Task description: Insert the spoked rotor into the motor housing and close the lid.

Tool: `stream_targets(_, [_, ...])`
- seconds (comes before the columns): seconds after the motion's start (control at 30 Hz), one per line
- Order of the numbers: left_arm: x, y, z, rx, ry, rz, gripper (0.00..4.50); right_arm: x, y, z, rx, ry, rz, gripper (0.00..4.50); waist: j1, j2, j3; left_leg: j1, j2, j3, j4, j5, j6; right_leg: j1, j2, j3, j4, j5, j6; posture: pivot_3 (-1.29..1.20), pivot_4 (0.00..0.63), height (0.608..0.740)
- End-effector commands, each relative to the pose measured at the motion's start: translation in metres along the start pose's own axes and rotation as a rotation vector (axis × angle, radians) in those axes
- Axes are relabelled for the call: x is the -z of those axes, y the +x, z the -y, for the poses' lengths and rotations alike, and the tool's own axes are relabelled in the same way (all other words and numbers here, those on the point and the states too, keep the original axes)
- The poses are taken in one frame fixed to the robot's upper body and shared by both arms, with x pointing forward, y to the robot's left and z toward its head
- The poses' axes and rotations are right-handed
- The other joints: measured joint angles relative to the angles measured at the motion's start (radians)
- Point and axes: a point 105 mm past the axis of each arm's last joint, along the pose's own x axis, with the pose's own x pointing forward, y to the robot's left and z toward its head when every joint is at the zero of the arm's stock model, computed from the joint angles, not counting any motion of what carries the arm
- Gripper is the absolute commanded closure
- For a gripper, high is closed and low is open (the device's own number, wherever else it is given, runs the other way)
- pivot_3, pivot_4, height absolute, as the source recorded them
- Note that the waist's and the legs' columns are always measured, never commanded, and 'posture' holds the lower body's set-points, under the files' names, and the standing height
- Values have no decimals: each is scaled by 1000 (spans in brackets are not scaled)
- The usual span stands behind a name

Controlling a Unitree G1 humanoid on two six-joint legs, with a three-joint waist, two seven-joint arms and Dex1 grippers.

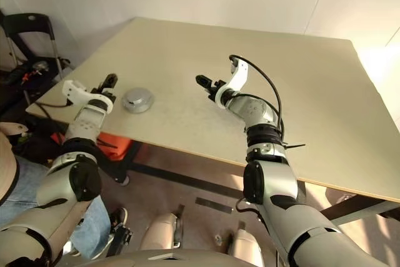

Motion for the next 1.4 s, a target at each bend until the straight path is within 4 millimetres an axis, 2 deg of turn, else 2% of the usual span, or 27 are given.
stream_targets(0.03, [1, -4, 73, 288, 292, 13, 18, -15, -18, -22, -126, -491, 77, 437, 10, -1, 0, -1, 0, 0, 1, 0, 1, 0, 0, -1, -1, 1, 1, 0, 0, 740])
stream_targets(0.07, [6, -7, 85, 335, 334, 5, 18, -13, -23, -21, -139, -542, 69, 437, 13, -2, 0, -2, 0, 0, 2, -1, 2, 0, -1, -1, -1, 1, 2, 0, 0, 740])
stream_targets(0.13, [14, -16, 109, 434, 421, -11, 18, -20, -38, -20, -183, -514, 66, 437, 13, -2, 1, -3, 0, 0, 4, -1, 2, 0, -1, -1, 0, 1, 3, 0, 0, 740])
stream_targets(0.23, [39, -33, 137, 603, 611, -81, 18, -37, -72, 0, -180, -591, 30, 437, 14, -3, 1, -2, 0, 0, 5, -1, 2, 0, 0, 0, 1, 1, 3, 0, 0, 740])
stream_targets(0.33, [62, -40, 139, 664, 744, -158, 18, -44, -95, 34, -94, -725, -51, 437, 13, -3, 1, 3, 0, 1, 5, -2, 3, 7, -1, 2, -1, 0, 1, 0, 0, 740])
stream_targets(0.4, [76, -42, 136, 687, 816, -197, 18, -44, -107, 57, -22, -819, -128, 437, 10, -2, 1, 12, 0, 1, 5, -4, 7, 15, 0, 2, -2, -5, 7, 0, 0, 740])
stream_targets(0.47, [87, -43, 133, 694, 851, -225, 18, -45, -116, 75, 34, -887, -184, 437, 4, -2, 1, 13, 0, 0, 5, -4, 7, 15, 0, 2, -2, -5, 8, 0, 0, 740])
stream_targets(0.6, [102, -44, 136, 707, 892, -236, 18, -47, -120, 88, 91, -939, -208, 437, -15, -2, 1, 12, 0, 0, 5, -4, 7, 13, 0, 2, 0, -2, 3, 0, 0, 740])
stream_targets(0.7, [109, -49, 144, 750, 891, -243, 18, -41, -120, 83, 43, -943, -222, 437, -16, -2, 0, 11, 0, 0, 6, -5, 8, 13, 0, 2, 0, 1, -2, 0, 0, 740])
stream_targets(0.9, [105, -49, 146, 767, 908, -237, 18, -43, -125, 86, 21, -962, -242, 437, -15, -1, 0, 8, 0, 1, 10, -8, 14, 13, 0, 2, -1, 1, -3, 0, 0, 740])
stream_targets(1.23, [101, -48, 143, 748, 893, -226, 18, -34, -115, 89, 29, -959, -243, 437, -15, -1, 0, 9, 0, 1, 11, -9, 15, 13, 0, 2, 0, 1, -3, 0, 0, 740])
stream_targets(1.4, [99, -52, 137, 739, 882, -227, 18, -31, -114, 97, 56, -935, -238, 437, -15, -1, 0, 9, 0, 1, 11, -9, 15, 13, 0, 2, 0, 1, -3, 0, 0, 740])
